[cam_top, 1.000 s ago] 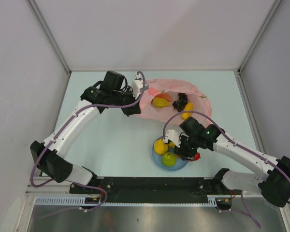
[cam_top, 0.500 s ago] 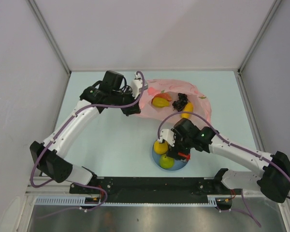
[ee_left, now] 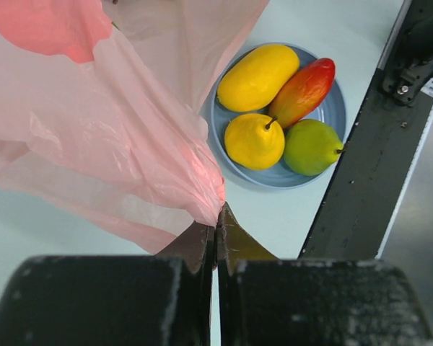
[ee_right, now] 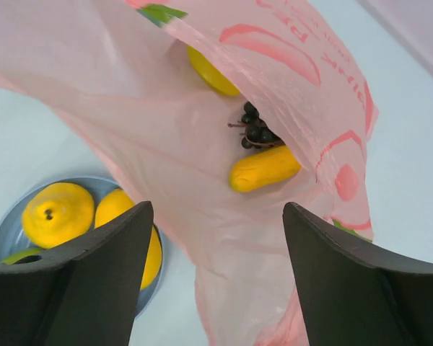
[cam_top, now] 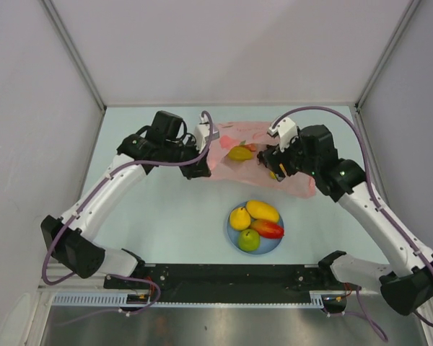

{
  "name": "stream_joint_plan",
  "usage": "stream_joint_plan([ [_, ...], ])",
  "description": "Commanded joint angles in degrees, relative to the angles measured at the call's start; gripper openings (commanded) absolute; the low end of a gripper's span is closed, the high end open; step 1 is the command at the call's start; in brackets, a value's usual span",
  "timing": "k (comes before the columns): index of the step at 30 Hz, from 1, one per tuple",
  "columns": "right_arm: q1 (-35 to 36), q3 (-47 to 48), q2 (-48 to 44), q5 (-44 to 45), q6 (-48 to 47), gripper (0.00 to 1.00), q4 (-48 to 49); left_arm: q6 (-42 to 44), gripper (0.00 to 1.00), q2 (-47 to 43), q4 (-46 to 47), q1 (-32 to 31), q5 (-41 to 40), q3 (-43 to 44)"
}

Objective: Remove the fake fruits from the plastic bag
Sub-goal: Take out the fake fruit from the plastic bag.

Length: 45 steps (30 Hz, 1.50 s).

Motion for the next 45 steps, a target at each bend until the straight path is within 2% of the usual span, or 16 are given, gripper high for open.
stream_joint_plan([
  [1,-1.8,0.1,6.1,0.3,0.6,0.75,2.7,-2.4,0.01,-2.3,1.5,-0.1,5.8,3.5],
  [4,-1.8,0.1,10.2,4.0,-0.4,0.66,4.6,-0.6,0.03,-2.0,0.4,-0.5,10.2,4.4],
  [5,-2.3,0.1,11.4,5.7,-0.4,0.60,6.4,-0.7,0.03,-2.0,0.8,-0.7,10.2,4.2],
  [8,-2.4,0.2,12.3,6.3,0.8,0.54,8.3,-1.3,0.03,-2.0,1.5,-1.1,9.5,3.3],
  [10,-2.2,0.2,14.3,6.2,3.5,0.54,8.2,-1.7,0.03,-1.6,1.6,-1.6,9.0,3.6],
  [13,-3.8,-0.4,18.0,6.1,9.5,0.58,7.5,-2.5,0.03,-0.7,2.1,-2.0,9.2,4.0],
  [14,-4.6,-0.6,18.9,6.5,11.1,0.67,8.3,-2.4,0.03,-0.4,2.2,-2.1,9.0,4.0],
  [17,-8.3,-0.4,23.7,8.6,17.5,0.77,9.9,-2.6,0.03,0.5,2.3,-2.4,9.0,3.5],
  [22,-17.3,0.5,31.7,2.4,26.9,0.79,9.8,-1.9,0.04,2.0,1.6,-2.9,10.2,2.9],
  [27,-19.6,5.0,36.8,-0.3,27.6,0.76,10.5,-1.4,0.04,2.4,1.4,-3.2,9.7,1.6],
  [34,-17.8,10.7,40.2,-1.2,29.0,0.62,8.9,-1.9,0.03,3.1,1.5,-3.3,9.7,0.8],
  [42,-7.6,10.0,31.3,6.5,30.2,0.62,6.1,-1.9,0.02,3.2,1.7,-3.5,9.3,0.9],
  [45,-5.9,7.7,31.8,7.4,30.1,0.62,8.1,-2.4,0.02,3.5,2.2,-3.5,9.3,0.9],
])
